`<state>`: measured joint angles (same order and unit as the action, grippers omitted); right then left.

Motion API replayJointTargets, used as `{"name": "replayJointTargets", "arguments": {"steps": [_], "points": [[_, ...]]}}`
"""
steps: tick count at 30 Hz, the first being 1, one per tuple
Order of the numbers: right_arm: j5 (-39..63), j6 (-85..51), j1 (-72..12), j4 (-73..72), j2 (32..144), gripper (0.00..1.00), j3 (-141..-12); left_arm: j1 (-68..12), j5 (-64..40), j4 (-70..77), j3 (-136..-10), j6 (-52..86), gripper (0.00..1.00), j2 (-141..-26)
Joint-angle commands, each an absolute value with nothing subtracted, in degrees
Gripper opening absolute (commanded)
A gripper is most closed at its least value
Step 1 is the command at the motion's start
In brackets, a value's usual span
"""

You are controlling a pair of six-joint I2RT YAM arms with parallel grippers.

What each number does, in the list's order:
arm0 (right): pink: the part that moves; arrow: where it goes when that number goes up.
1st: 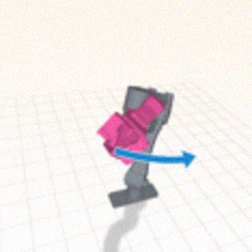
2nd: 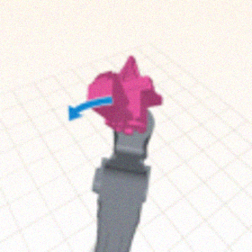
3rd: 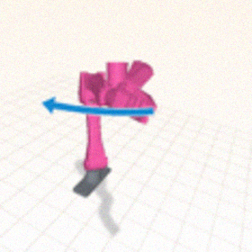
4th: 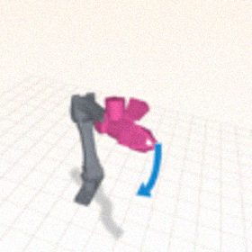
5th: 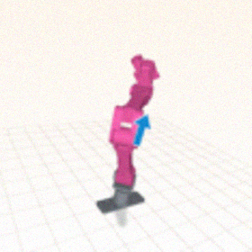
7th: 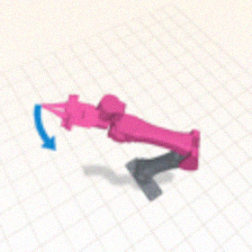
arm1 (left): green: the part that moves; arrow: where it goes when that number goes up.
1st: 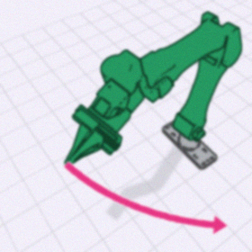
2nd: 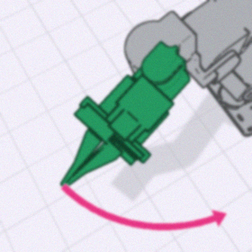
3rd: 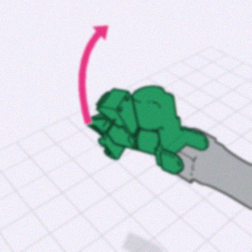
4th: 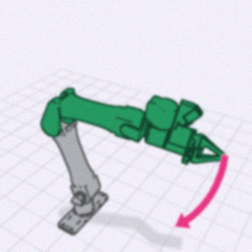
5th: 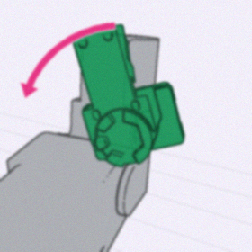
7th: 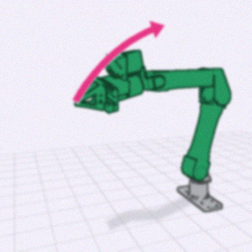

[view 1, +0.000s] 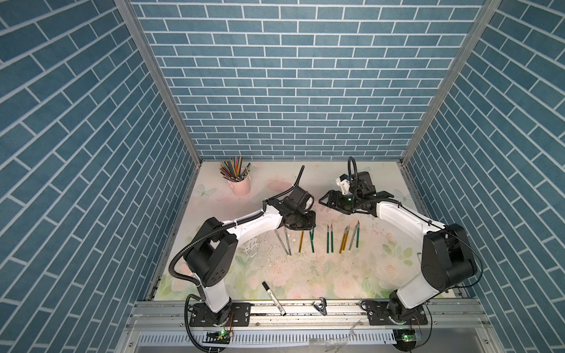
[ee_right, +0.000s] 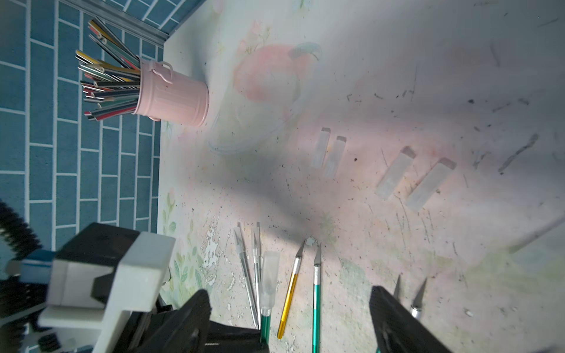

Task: Remove protective caps from carving knives
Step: Remove the protective sleeve from the carving knife.

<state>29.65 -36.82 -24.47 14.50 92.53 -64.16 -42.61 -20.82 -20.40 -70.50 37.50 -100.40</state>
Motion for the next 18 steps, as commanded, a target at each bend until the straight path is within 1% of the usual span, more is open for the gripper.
{"name": "replayJointTargets", "arguments": {"steps": [1,10,15,18], "points": [[30.8,-39.5,-25.4,12.6,93.6,0.81,-65.3,-42.4,-21.5,-18.9,-70.0,37.3,0.01,-101.0],[31.1,-40.9,-28.1,10.8,96.0,0.74,-64.8,-42.4,-21.4,-19.1,-70.7,37.0,0.01,-102.0],[31.1,-41.4,-29.2,10.4,96.8,0.65,-65.3,-42.4,-21.5,-19.0,-70.8,37.0,0.01,-102.6],[31.0,-41.8,-29.6,9.8,97.4,0.56,-65.3,-42.4,-21.4,-19.3,-71.2,36.9,0.01,-102.7]]}}
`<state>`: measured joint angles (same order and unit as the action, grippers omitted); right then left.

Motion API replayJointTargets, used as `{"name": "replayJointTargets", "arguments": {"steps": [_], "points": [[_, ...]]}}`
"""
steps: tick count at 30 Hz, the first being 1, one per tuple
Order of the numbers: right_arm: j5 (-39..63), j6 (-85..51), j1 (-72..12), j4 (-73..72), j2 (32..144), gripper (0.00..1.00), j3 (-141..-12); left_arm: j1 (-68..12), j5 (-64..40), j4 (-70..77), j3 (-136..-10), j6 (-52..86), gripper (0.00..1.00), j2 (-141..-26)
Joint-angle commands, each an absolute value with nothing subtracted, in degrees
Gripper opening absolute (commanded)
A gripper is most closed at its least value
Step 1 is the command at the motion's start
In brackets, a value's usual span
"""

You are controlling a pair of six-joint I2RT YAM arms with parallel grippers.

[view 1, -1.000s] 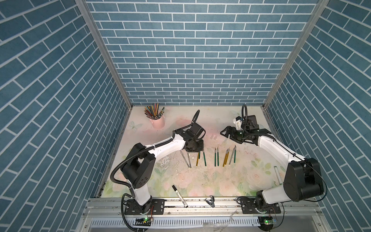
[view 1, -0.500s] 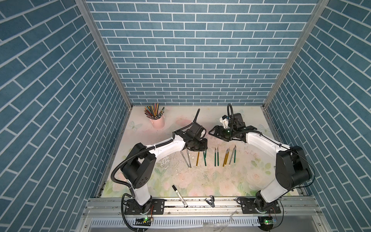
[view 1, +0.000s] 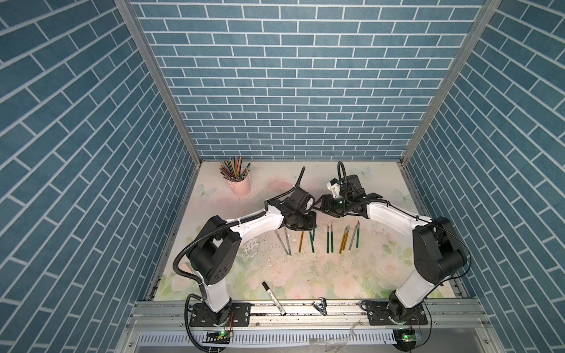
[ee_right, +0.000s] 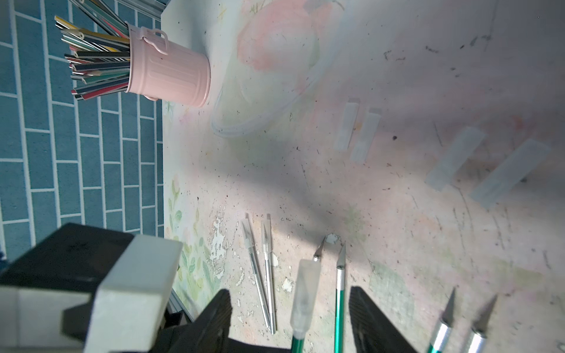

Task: Remove protective caps from carving knives
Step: Remove the protective sleeve from the carving knife.

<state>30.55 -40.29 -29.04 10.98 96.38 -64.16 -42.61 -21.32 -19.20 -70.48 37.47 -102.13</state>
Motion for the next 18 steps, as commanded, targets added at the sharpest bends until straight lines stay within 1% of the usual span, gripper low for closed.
{"name": "replayJointTargets", "arguments": {"steps": [1,4,8,18], "points": [[31.0,-42.0,-29.7,9.6,97.7,0.52,-65.2,-42.4,-21.4,-19.4,-71.3,36.8,0.01,-102.8],[31.0,-42.4,-29.9,9.5,98.3,0.44,-65.2,-42.4,-21.3,-19.5,-71.7,36.4,0.01,-103.0],[30.5,-42.4,-30.0,9.6,98.2,0.34,-65.5,-42.4,-21.3,-19.4,-71.8,36.1,0.0,-103.3],[29.6,-42.4,-30.1,9.2,97.7,0.19,-65.0,-42.4,-21.1,-19.8,-71.7,35.9,0.01,-103.4]]}}
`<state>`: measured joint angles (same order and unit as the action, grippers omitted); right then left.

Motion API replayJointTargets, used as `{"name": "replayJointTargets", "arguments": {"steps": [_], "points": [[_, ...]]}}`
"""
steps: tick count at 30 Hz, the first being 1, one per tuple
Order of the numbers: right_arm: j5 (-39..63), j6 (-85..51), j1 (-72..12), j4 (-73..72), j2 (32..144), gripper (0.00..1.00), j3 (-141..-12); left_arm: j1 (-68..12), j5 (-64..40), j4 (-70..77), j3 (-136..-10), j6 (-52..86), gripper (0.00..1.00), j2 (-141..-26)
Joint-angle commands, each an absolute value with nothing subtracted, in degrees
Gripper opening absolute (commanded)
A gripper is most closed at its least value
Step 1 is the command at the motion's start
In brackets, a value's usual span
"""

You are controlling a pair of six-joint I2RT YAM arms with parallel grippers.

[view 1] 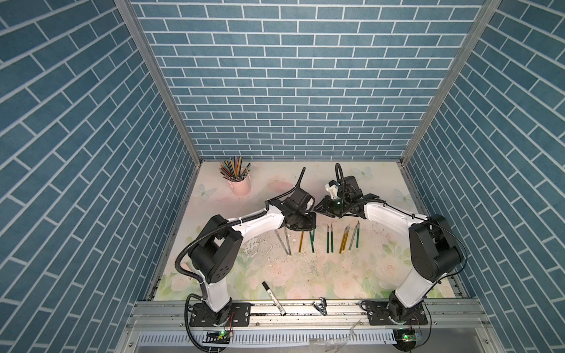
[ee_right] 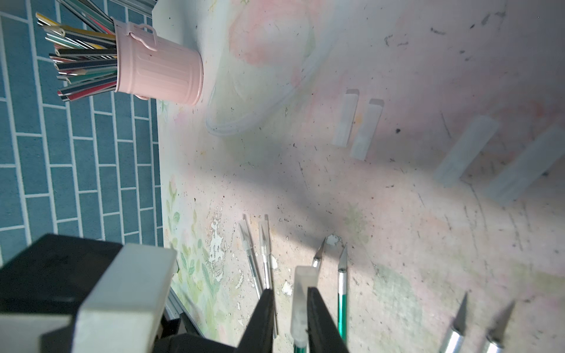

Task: Remove protective caps from carving knives
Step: Remove the protective sleeve from the carving knife.

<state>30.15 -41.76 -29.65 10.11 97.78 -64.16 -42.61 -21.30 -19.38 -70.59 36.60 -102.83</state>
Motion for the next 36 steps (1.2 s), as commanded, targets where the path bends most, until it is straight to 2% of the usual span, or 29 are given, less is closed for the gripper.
{"name": "replayJointTargets", "arguments": {"steps": [1,10,18,26,36], "points": [[29.5,-42.3,-30.1,9.1,97.7,0.18,-65.0,-42.4,-21.1,-19.8,-71.7,36.0,0.0,-103.4],[29.4,-42.3,-30.1,9.1,97.9,0.14,-65.0,-42.4,-20.8,-20.1,-71.4,36.0,0.0,-103.1],[28.3,-42.3,-30.1,10.5,98.6,0.28,-64.8,-42.4,-20.6,-20.2,-71.5,35.9,0.0,-102.7],[27.9,-42.4,-30.1,11.5,100.1,0.34,-65.5,-42.4,-20.3,-20.3,-71.2,35.7,0.0,-102.1],[29.5,-42.9,-30.1,10.6,101.1,0.3,-66.1,-42.4,-20.3,-20.2,-71.4,35.7,0.0,-102.4]]}}
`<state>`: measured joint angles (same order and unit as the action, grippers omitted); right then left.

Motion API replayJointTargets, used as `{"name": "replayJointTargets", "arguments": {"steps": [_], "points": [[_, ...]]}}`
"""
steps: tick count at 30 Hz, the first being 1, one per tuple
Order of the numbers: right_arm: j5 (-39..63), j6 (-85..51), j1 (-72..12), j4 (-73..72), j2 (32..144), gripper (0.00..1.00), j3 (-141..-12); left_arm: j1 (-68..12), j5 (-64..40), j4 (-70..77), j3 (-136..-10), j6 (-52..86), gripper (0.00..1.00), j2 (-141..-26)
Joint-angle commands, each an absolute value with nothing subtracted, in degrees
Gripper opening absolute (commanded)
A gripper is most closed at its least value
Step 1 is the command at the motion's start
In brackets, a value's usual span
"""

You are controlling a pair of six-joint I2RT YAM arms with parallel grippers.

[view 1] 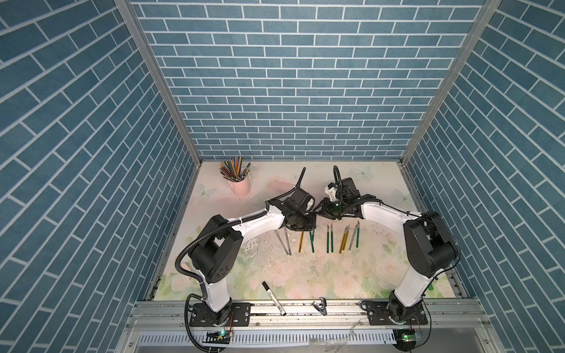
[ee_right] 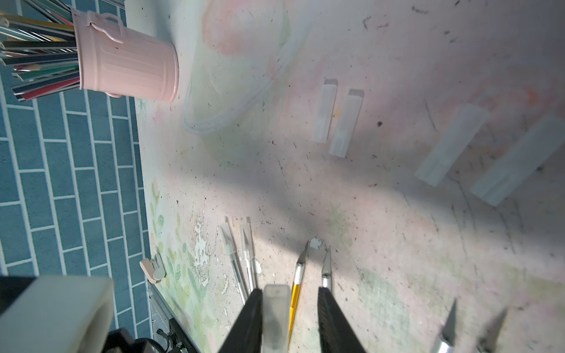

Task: Remove protective caps from carving knives
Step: Remove the protective sleeve from the carving knife.

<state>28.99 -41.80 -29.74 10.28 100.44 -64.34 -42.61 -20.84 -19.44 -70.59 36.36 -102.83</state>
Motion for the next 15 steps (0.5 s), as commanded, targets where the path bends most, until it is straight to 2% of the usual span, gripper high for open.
{"name": "replayJointTargets", "arguments": {"steps": [1,4,15], "points": [[29.5,-43.0,-30.1,10.5,101.2,0.28,-66.1,-42.4,-20.4,-20.2,-71.4,35.6,0.0,-102.5],[30.0,-43.2,-30.2,10.0,101.5,0.21,-66.2,-42.4,-20.3,-20.3,-71.5,35.5,0.0,-102.6],[31.5,-44.0,-30.3,9.5,102.7,0.2,-66.4,-42.4,-20.0,-20.7,-71.7,35.5,0.0,-102.6]]}}
